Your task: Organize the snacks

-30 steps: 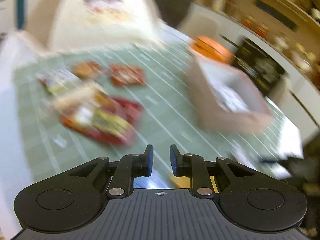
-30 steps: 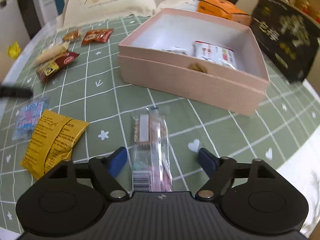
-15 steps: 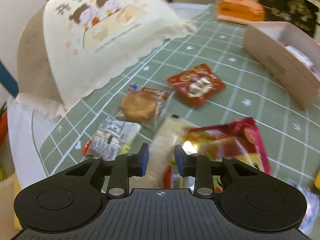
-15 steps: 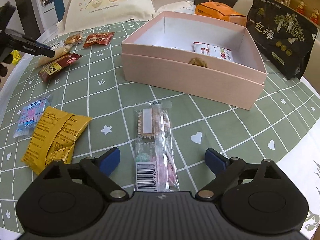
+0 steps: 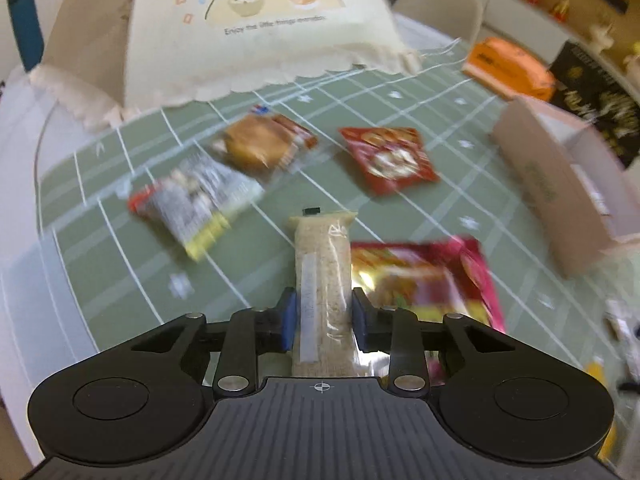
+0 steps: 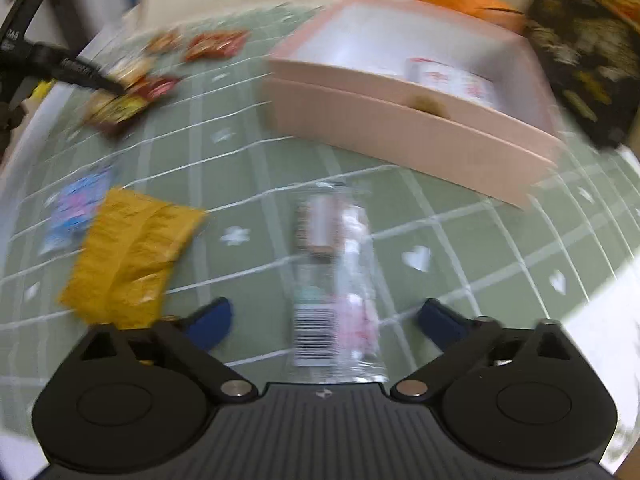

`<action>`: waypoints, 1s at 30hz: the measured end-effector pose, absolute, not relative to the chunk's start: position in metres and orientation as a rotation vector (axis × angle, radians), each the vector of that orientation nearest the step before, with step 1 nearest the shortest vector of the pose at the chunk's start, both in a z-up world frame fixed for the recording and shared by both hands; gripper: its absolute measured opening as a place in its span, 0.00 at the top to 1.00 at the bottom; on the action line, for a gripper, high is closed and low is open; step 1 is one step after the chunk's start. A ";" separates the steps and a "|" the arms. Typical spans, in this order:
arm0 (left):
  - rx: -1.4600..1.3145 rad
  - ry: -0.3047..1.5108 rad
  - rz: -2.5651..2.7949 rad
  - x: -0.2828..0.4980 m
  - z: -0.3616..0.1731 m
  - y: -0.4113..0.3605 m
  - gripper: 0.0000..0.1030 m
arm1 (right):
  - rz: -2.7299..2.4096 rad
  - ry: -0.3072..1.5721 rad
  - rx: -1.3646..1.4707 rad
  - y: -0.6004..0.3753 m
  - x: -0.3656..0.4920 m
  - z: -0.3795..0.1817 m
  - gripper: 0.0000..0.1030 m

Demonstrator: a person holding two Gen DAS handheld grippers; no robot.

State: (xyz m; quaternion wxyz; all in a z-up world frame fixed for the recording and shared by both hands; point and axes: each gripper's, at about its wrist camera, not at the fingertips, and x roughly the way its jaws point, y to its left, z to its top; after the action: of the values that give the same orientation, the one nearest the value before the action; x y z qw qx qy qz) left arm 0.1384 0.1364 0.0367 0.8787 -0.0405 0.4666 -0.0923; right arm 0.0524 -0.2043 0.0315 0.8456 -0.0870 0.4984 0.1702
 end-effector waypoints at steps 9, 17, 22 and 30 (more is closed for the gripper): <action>-0.242 0.982 -0.139 0.066 0.033 0.132 0.68 | 0.494 0.844 -0.209 -0.094 0.144 0.134 0.13; -0.215 1.009 -0.123 0.059 0.033 0.120 0.67 | 0.311 1.013 -0.066 0.006 0.293 0.058 0.13; -0.223 1.017 -0.137 0.065 0.033 0.118 0.66 | 0.302 1.065 -0.143 0.026 0.294 0.038 0.49; -0.255 0.973 -0.068 0.060 0.031 0.111 0.67 | 0.570 1.053 -0.122 -0.022 0.212 0.097 0.90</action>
State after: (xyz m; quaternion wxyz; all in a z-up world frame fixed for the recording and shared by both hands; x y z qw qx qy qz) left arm 0.0597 0.1107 0.0314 0.8757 -0.1222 0.4660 -0.0326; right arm 0.2122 -0.0219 0.0970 0.8244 -0.0572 0.4953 0.2680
